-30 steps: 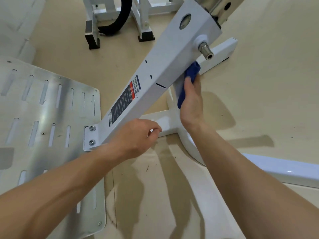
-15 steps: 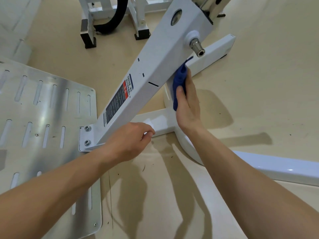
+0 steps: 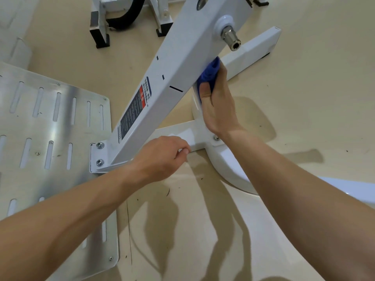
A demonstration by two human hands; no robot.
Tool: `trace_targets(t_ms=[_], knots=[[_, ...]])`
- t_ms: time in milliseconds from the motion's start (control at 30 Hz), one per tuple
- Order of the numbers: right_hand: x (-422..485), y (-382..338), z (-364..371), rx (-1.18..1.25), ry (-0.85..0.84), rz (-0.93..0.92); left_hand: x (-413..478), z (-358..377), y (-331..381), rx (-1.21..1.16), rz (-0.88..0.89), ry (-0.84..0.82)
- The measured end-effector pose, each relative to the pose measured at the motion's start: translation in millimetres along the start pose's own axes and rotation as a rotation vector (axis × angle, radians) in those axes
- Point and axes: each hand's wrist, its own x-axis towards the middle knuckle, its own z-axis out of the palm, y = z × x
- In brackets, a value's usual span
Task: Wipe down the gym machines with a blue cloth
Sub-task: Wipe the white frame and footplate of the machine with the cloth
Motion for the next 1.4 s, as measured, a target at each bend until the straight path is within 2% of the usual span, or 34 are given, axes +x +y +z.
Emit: trace_targets(t_ms=[133, 400, 567, 667, 900, 1033, 1133, 1200, 1300, 1400], knots=[[-6.9, 28.8, 1.6, -0.045, -0.04, 0.011, 1.8, 7.0, 1.3, 0.037, -0.007, -0.025], [-42.4, 75.2, -3.1, -0.148, -0.195, 0.333, -4.3, 13.3, -6.9, 0.043, -0.048, -0.033], [-25.2, 34.8, -2.4, -0.098, -0.075, 0.162, -0.5, 17.0, -9.3, 0.019, -0.065, -0.009], [-20.1, 28.3, -0.4, -0.078, -0.06, 0.109, 2.3, 20.0, -11.5, 0.011, -0.083, -0.008], [-46.4, 67.0, -1.6, -0.121, -0.153, 0.361, -1.2, 26.9, -15.4, -0.062, -0.118, -0.026], [-50.6, 56.8, -10.0, -0.153, -0.071, 0.345, 3.4, 26.1, -6.1, -0.38, -0.289, 0.097], [-57.0, 43.6, -18.6, -0.154, 0.051, 0.346, 20.9, 23.8, 14.5, -0.579, -0.307, 0.205], [-61.2, 34.5, -24.3, -0.134, -0.015, 0.345, 32.0, 23.4, 32.5, -0.692, -0.292, 0.233], [-64.5, 20.9, -37.2, -0.142, -0.243, 0.335, 46.2, 25.3, 50.6, -0.935, -0.344, 0.256], [-66.4, 13.0, -53.6, 0.012, -0.423, 0.339, 53.0, 19.6, 57.0, -1.085, -0.406, 0.262]])
